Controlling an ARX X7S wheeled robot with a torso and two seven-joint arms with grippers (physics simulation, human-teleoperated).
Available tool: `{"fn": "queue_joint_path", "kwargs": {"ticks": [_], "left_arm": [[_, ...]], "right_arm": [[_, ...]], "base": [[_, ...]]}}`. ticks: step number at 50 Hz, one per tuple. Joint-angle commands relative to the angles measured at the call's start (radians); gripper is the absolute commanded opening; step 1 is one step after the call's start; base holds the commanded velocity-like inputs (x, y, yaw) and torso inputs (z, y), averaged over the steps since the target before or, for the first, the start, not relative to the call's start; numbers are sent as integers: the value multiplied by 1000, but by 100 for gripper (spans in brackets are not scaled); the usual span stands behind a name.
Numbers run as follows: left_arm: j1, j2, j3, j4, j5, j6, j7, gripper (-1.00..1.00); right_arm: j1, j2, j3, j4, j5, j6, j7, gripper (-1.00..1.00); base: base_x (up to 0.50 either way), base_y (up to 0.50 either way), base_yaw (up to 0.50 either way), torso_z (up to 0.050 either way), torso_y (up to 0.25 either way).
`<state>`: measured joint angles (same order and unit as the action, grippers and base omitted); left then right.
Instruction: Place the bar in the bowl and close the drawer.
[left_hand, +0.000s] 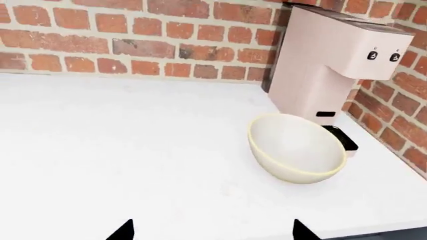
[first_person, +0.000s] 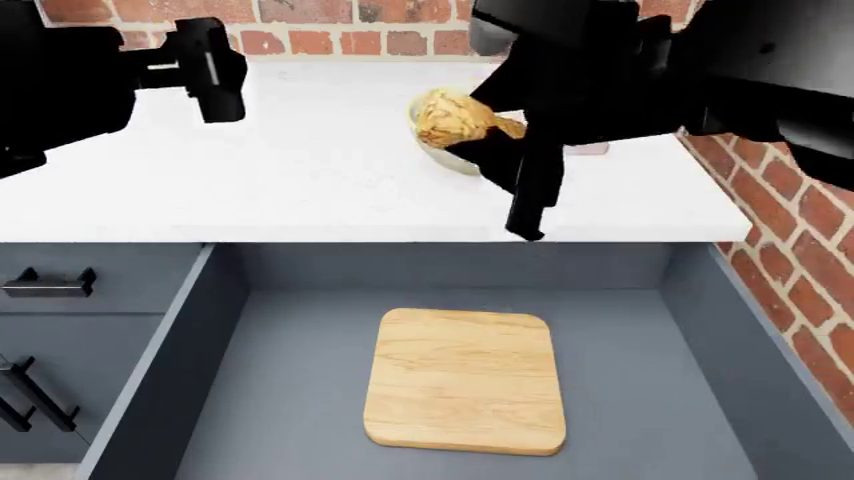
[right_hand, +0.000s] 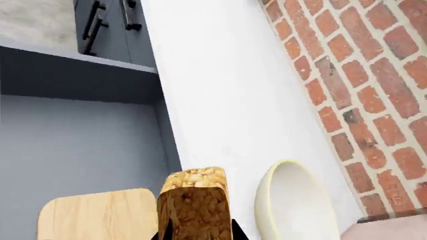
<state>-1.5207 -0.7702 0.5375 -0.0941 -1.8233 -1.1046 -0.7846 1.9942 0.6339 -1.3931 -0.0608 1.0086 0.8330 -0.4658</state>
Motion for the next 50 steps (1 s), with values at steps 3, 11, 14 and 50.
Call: {"fn": "queue_joint_path", "kwargs": {"ticks": [3, 11, 14, 50], "left_arm": [[-284, 149, 155, -349, 340, 12, 223, 100], [-386, 263, 266, -593, 558, 140, 378, 100], [-421, 316, 306, -712, 622, 185, 438, 100], [-628, 425, 375, -952, 745, 205, 505, 100]], "right_arm": [[92, -266, 87, 585, -25, 46, 85, -100], [157, -600, 101, 1341, -143, -144, 51, -100], [152, -613, 160, 1369, -186, -135, 105, -100], [311, -634, 258, 1368, -209, -21, 171, -100]], "base": [[0, 0, 0, 0, 0], [0, 0, 0, 0, 0], [0, 0, 0, 0, 0], [0, 0, 0, 0, -129]]}}
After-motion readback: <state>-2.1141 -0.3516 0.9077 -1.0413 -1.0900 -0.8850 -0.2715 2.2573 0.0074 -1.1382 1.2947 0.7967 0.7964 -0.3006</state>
